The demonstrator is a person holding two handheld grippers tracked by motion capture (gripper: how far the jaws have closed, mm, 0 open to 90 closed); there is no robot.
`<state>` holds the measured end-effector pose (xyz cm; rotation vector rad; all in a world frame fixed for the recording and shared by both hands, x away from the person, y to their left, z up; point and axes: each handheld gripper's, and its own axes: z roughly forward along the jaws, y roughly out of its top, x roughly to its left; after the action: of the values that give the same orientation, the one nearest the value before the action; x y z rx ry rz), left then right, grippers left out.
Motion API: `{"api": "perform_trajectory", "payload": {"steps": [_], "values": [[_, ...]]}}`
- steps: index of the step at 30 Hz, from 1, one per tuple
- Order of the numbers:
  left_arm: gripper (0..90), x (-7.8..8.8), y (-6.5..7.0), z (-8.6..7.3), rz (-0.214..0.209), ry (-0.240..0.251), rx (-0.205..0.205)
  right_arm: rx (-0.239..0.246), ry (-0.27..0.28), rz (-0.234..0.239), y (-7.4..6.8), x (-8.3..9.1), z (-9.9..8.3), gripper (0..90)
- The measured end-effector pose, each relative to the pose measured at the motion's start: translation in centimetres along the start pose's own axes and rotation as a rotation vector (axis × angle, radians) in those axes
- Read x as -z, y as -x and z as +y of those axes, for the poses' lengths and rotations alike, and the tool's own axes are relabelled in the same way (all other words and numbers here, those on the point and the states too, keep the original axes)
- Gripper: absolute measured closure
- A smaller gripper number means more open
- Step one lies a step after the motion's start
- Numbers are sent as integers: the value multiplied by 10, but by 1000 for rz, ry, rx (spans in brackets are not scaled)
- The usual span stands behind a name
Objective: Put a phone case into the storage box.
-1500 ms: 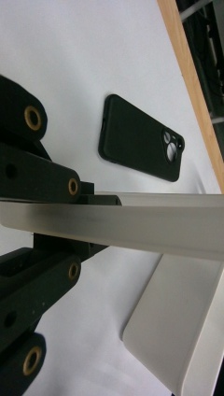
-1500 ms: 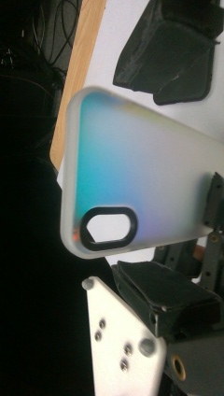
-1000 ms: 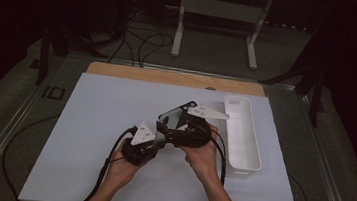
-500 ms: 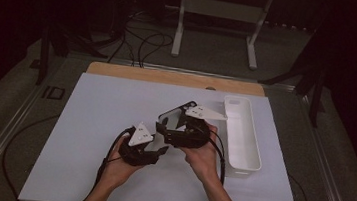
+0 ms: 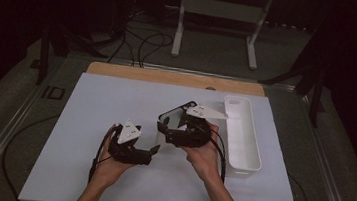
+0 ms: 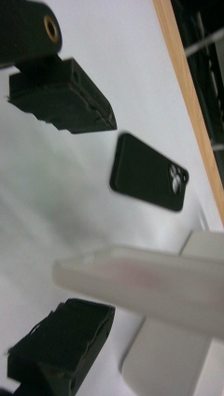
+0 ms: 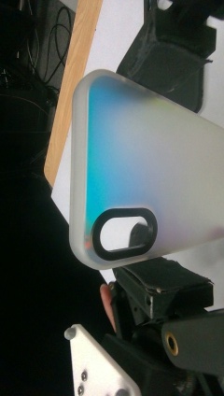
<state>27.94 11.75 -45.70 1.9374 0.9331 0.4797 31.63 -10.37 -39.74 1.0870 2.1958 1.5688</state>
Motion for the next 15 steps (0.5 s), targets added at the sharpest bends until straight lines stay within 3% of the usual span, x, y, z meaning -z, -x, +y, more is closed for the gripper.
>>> {"api": "perform_trajectory", "payload": {"steps": [5, 15], "values": [[10, 7, -8, -6, 14, 7, 4, 1, -4, -7, 1, 1, 1, 166], [0, 21, -25, -21, 45, 42, 23, 11, -5, -14, 3, 3, 1, 166]]}}
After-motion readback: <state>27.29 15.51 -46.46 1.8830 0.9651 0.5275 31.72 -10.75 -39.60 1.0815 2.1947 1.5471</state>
